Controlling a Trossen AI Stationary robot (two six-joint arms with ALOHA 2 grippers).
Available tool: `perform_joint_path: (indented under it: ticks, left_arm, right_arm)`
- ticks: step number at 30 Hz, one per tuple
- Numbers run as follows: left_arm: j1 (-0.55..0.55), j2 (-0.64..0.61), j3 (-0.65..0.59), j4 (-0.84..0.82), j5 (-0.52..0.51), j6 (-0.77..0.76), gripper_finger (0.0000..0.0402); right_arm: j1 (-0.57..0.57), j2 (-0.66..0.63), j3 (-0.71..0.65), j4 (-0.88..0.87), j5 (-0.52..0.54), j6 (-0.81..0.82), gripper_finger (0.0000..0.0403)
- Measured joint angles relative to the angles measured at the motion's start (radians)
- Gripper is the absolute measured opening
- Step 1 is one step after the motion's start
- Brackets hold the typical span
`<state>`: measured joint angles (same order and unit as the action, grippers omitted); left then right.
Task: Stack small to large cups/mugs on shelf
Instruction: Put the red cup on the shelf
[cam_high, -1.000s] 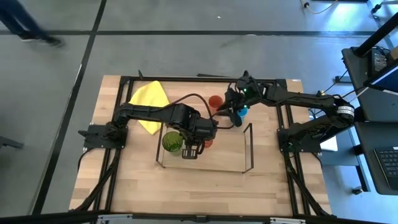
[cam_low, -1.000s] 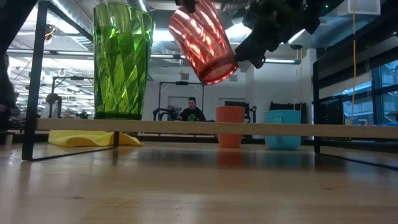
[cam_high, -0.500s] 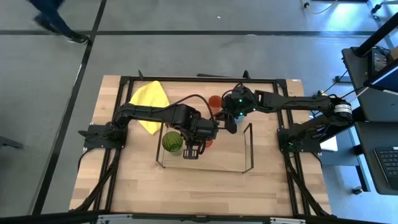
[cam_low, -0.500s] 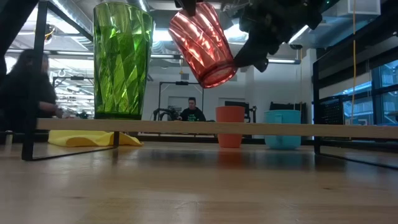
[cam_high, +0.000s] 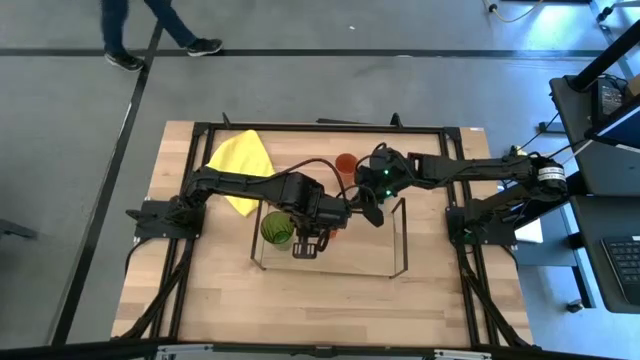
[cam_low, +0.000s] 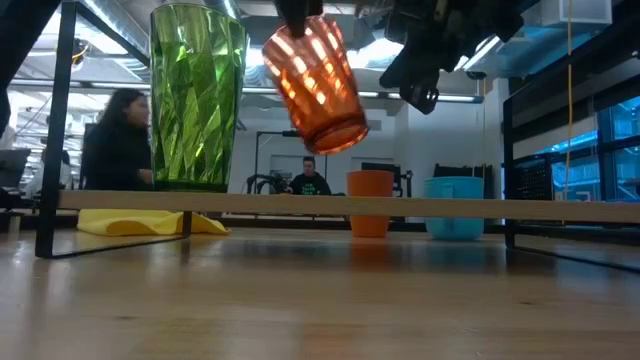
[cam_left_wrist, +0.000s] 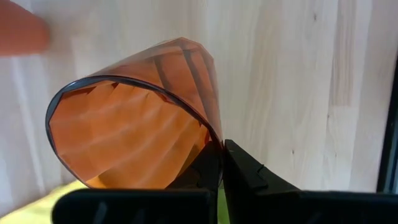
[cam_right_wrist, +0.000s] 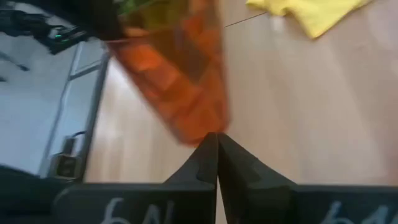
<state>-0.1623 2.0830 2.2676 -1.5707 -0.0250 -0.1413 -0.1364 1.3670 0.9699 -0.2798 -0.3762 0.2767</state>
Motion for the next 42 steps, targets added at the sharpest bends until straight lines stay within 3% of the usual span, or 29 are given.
perform_joint_path:
  ticks: [6,15,27,42]
  left_arm:
    - [-0.015,0.001,-0.066,0.0,0.036,0.012,0.0002]
    - [-0.024,0.001,-0.069,0.0,0.041,0.013,0.0002]
    - [-0.024,0.001,-0.069,0.029,0.068,0.039,0.0008]
    - [-0.025,0.001,-0.069,0.064,0.071,0.039,0.001]
  right_arm:
    - [0.053,0.0,0.0,0.0,-0.01,0.077,0.0004]
    - [0.082,0.005,0.0,0.002,0.003,0.156,0.0004]
    - [0.134,0.135,0.0,0.173,0.004,0.269,0.0005]
    - [0.148,0.198,0.0,0.194,0.019,0.296,0.0005]
